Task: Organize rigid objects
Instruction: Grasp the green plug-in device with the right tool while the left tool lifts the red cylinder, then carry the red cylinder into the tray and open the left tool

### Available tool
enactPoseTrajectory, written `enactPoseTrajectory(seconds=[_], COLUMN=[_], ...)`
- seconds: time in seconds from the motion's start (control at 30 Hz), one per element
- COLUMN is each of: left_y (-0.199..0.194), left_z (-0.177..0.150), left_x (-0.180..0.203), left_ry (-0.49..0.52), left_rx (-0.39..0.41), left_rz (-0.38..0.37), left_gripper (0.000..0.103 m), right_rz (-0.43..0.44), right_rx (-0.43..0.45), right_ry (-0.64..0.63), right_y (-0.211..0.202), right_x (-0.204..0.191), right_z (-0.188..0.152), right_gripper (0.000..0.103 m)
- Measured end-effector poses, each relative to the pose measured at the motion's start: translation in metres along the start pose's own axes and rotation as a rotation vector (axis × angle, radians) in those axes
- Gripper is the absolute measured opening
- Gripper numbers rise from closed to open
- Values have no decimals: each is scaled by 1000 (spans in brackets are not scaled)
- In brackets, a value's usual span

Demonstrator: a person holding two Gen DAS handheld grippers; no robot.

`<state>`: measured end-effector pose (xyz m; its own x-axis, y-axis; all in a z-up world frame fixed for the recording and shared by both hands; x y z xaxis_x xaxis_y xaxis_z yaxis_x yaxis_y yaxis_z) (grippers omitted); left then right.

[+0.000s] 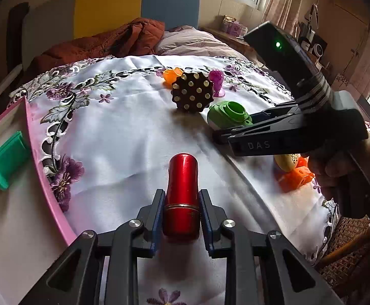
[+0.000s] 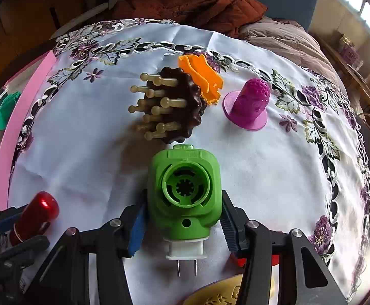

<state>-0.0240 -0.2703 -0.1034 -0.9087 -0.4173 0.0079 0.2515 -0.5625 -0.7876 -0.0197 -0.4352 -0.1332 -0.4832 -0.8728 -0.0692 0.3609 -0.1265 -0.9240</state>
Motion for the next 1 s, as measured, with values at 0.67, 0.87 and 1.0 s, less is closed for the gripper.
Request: enactPoseTrajectory(seconds=[0.67, 0.87, 1.0], left_y=[-104, -115, -119], left_z=[-13, -24, -35], left_x=[-63, -78, -89], left_ry=[-178, -227, -260], left_rx=[104, 103, 93], left_rz=[275, 311, 323], left_gripper=[26, 26, 26], right_rz=[2, 7, 9], right_rx=[25, 31, 31], right_ry=[-27, -29, -26], right_y=[-1, -1, -1], right_x=[-1, 0, -1], right_z=[-3, -3, -3], right_gripper=[52, 52, 53])
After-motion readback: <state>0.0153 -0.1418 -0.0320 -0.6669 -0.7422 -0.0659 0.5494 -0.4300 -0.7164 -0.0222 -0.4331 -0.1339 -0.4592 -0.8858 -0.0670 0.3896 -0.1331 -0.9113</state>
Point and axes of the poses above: each gripper's, at about its wrist camera, not at the fingertips, and y roughly the way its jaws point, x to its right, z to its top, the point moved 1 cm from there along y, roughly the way its jaws point, and after that the axes turned 15 degrees about y, right-handed, at the moved point
